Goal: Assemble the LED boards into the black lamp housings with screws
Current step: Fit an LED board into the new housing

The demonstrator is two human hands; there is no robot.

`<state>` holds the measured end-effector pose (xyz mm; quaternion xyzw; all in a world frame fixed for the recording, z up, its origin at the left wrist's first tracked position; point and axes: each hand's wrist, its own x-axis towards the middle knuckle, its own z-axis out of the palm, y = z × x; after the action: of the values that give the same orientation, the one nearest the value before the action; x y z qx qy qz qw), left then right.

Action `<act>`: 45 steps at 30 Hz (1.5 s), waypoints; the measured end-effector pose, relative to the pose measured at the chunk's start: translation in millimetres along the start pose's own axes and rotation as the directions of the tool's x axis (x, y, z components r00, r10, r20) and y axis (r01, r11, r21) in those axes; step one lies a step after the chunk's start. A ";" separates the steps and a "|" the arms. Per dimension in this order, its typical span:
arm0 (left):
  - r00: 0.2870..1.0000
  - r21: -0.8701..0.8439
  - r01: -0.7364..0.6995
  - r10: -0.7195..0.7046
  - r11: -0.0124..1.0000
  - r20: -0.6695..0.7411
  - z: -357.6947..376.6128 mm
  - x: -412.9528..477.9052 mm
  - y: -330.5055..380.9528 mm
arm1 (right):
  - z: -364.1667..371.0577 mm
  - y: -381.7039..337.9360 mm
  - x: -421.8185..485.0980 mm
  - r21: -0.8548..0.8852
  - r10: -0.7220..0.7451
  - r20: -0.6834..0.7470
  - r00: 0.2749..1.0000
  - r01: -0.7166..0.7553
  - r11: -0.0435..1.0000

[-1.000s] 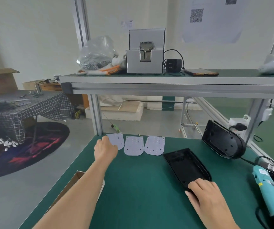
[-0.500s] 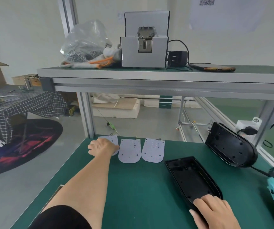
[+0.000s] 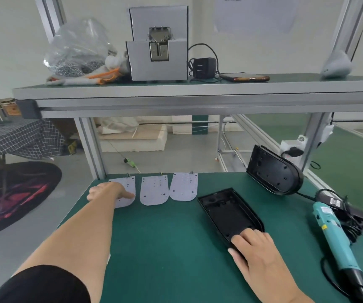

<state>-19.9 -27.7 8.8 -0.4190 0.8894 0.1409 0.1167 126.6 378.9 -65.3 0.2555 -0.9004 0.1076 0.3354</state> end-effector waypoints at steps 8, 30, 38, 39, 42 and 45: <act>0.987 -0.113 -0.045 0.062 0.993 0.151 5.5 8.9 -15.0 | -11.9 -5.9 -0.8 0.053 0.064 0.107 0.992 -0.070 0.996; 0.658 -0.997 -0.066 0.753 0.027 -0.023 -19.4 -65.6 -91.7 | -13.9 -5.0 -3.9 0.104 0.060 0.079 0.995 -0.068 0.992; 0.482 -0.984 -0.057 0.858 -0.170 -0.176 -16.4 -151.5 -100.8 | -15.9 -3.6 -4.0 0.147 0.048 0.117 0.992 -0.065 0.987; 0.423 -0.983 -0.056 0.887 -0.176 -0.183 -15.3 -161.0 -102.5 | -16.4 -3.3 -4.7 0.162 0.054 0.136 0.989 -0.076 0.984; 0.085 -0.972 0.089 0.974 -0.216 -0.209 -21.7 -192.4 -103.6 | -20.1 -2.7 -6.1 0.225 0.037 0.178 0.983 -0.077 0.971; 0.122 -0.980 -0.080 0.974 -0.183 -0.192 -34.5 -208.5 -102.9 | -21.5 0.2 -7.8 0.295 -0.027 0.234 0.972 -0.044 0.955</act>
<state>186.7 46.1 93.2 0.2521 0.5395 0.7965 0.1050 143.2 390.0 -54.3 0.3101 -0.9084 0.2123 0.1833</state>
